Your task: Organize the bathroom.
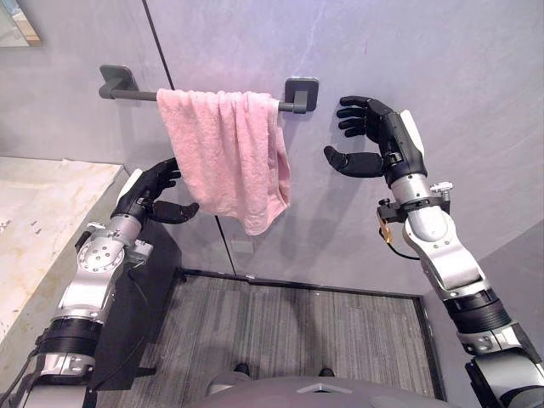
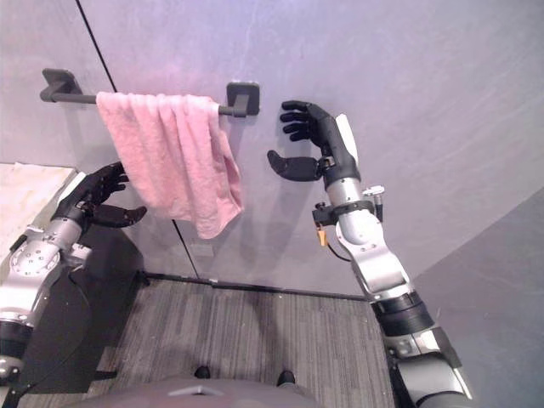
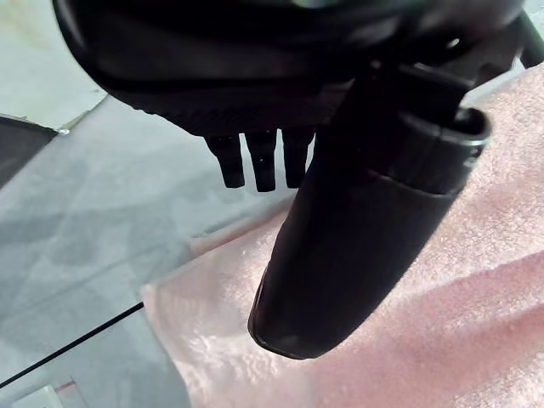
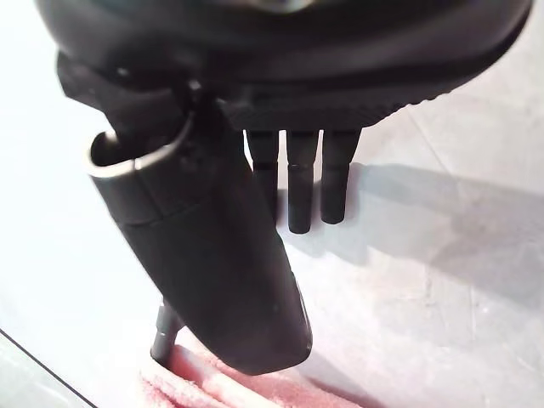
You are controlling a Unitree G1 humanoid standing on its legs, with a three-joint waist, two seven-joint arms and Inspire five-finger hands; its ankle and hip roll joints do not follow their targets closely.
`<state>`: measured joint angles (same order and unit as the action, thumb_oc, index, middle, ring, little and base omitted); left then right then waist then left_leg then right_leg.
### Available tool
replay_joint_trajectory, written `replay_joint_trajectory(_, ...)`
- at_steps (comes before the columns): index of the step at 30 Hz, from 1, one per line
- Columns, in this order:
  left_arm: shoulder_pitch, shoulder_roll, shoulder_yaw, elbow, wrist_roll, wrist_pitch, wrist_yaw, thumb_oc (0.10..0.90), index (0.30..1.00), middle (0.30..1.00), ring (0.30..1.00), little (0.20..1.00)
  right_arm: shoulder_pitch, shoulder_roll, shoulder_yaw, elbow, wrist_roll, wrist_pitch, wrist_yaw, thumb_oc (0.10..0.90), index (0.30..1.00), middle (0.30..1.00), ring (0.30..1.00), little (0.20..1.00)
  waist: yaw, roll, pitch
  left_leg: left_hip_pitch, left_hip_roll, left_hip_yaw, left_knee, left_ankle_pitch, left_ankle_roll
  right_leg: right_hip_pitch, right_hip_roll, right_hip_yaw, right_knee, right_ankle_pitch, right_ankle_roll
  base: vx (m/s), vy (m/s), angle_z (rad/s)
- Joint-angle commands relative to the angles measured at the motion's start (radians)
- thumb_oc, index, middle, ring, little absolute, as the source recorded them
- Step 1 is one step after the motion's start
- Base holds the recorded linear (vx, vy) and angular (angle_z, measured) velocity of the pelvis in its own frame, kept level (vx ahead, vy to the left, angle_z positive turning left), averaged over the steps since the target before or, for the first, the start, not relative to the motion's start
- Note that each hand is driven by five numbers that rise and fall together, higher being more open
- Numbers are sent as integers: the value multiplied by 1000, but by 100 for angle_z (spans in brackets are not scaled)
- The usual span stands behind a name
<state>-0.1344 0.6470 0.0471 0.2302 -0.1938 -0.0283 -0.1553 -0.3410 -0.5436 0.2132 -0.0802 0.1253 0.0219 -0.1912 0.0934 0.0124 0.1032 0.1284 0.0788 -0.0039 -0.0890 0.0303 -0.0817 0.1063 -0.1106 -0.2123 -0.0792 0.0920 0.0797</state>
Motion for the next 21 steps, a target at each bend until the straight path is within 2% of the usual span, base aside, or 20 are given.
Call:
replay_joint_trajectory(1, -153, 91, 3, -2, -48, -107, 32, 800, 900, 900, 900, 900, -161, -1, 24, 20, -34, -26, -19, 800, 900, 900, 900, 900, 24, 2, -92, -4, 64, 59, 32, -54, -47, 31, -60, 43, 13, -122, 68, 0, 0, 0)
replay_joint_trajectory(5, -155, 91, 5, -3, -45, -107, 29, 800, 900, 900, 900, 900, -159, 3, 34, 26, -29, -6, -6, 800, 900, 900, 900, 900, 25, 2, -90, -6, 64, 58, 33, -53, -48, 31, -60, 42, 14, -122, 68, 0, 0, 0)
replay_joint_trajectory(10, -157, 88, 1, -7, -35, -104, 29, 800, 900, 900, 900, 900, -157, 20, 71, 56, -33, 50, 18, 800, 900, 900, 900, 900, 27, 1, -88, -8, 63, 53, 34, -53, -49, 29, -61, 43, 17, -123, 68, 0, 0, 0)
replay_joint_trajectory(12, -167, 87, -4, -4, -37, -101, 33, 800, 900, 900, 900, 900, -154, 44, 100, 100, -23, 99, 42, 800, 900, 900, 900, 900, 30, 2, -86, -9, 62, 48, 35, -52, -50, 30, -61, 41, 18, -124, 67, 0, 0, 0)
replay_joint_trajectory(16, -175, 83, -5, -6, -37, -94, 36, 800, 900, 900, 900, 900, -144, 67, 120, 138, -9, 104, 58, 800, 900, 900, 900, 900, 32, 1, -85, -9, 64, 47, 34, -50, -52, 32, -61, 40, 17, -125, 66, 0, 0, 0)
replay_joint_trajectory(21, -186, 64, -15, -10, -23, -86, 40, 800, 900, 900, 900, 900, -131, 106, 146, 171, -25, 78, 45, 800, 900, 900, 900, 900, 37, 0, -84, -7, 66, 43, 36, -49, -54, 38, -60, 35, 14, -124, 66, 3, -2, 1)
